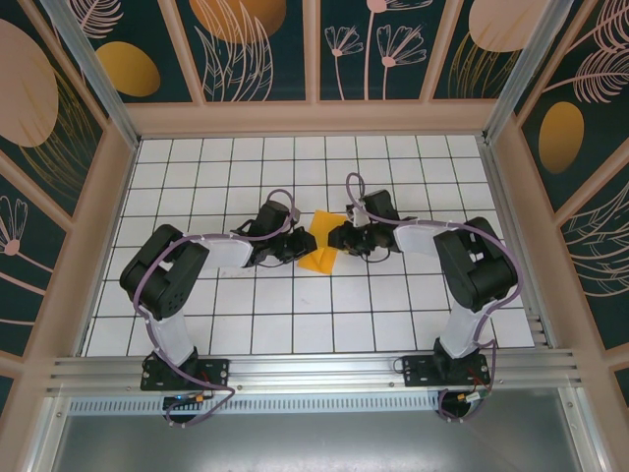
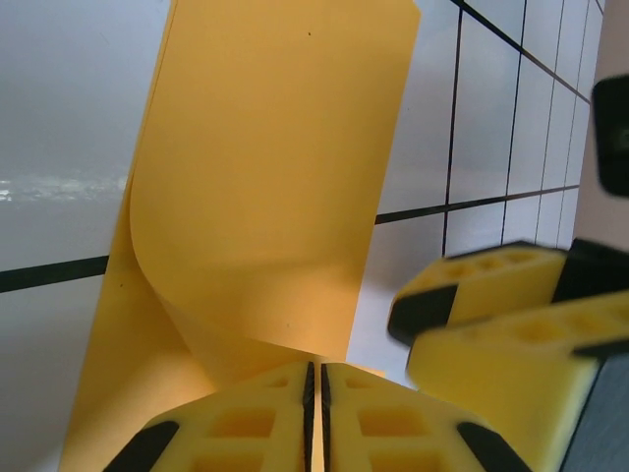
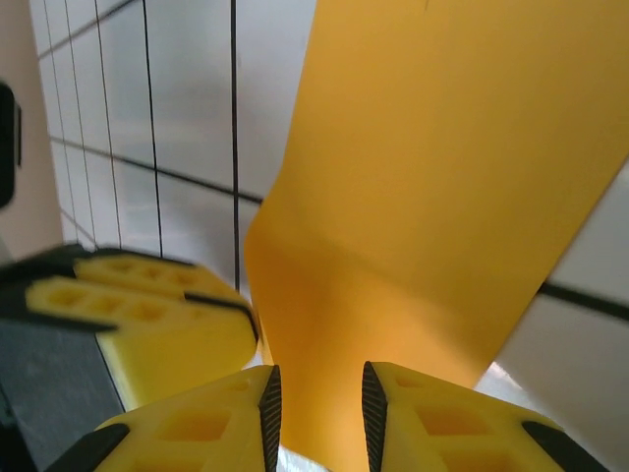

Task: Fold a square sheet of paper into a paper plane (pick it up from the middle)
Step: Fold the triangle a second time at the center of the table.

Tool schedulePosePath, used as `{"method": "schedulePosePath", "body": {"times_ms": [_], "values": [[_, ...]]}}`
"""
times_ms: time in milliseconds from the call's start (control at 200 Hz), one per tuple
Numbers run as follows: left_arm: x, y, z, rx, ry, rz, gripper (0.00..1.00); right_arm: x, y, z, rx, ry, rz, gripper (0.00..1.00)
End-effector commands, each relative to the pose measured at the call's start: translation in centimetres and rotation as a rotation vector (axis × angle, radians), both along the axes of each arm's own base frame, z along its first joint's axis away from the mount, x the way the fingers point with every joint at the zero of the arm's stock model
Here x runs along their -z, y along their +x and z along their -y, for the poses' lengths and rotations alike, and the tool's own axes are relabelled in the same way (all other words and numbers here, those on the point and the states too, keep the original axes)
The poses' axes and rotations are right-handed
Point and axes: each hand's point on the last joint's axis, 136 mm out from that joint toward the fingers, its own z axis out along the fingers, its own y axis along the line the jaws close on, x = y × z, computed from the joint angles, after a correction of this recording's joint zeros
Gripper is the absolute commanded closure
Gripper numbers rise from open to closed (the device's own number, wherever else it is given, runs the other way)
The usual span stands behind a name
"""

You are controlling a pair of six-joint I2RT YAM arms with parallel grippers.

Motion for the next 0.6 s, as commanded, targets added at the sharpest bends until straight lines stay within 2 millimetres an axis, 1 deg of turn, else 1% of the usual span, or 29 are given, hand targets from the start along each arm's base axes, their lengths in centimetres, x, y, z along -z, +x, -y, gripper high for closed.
{"method": "schedulePosePath", "body": {"times_ms": [0, 220, 305, 520, 595], "values": [[0.7, -0.2, -0.1, -0.003, 0.014, 0.001, 0.87, -1.4, -1.1, -1.3, -0.063, 0.078, 0.02, 0.7], [0.7, -0.2, -0.1, -0.002, 0.015, 0.002, 0.89, -1.2, -1.0, -2.5, -0.08, 0.097, 0.017, 0.69], [0.6, -0.2, -0.1, -0.002, 0.015, 0.002, 0.89, -0.9, -0.8, -2.6, -0.079, 0.093, 0.013, 0.71], [0.4, -0.2, -0.1, 0.001, 0.01, 0.006, 0.91, -0.3, -0.4, -2.5, -0.062, 0.072, 0.011, 0.83], [0.2, -0.2, 0.0, 0.002, 0.005, 0.011, 0.91, -0.1, -0.2, -2.3, -0.051, 0.059, 0.015, 0.89]]}}
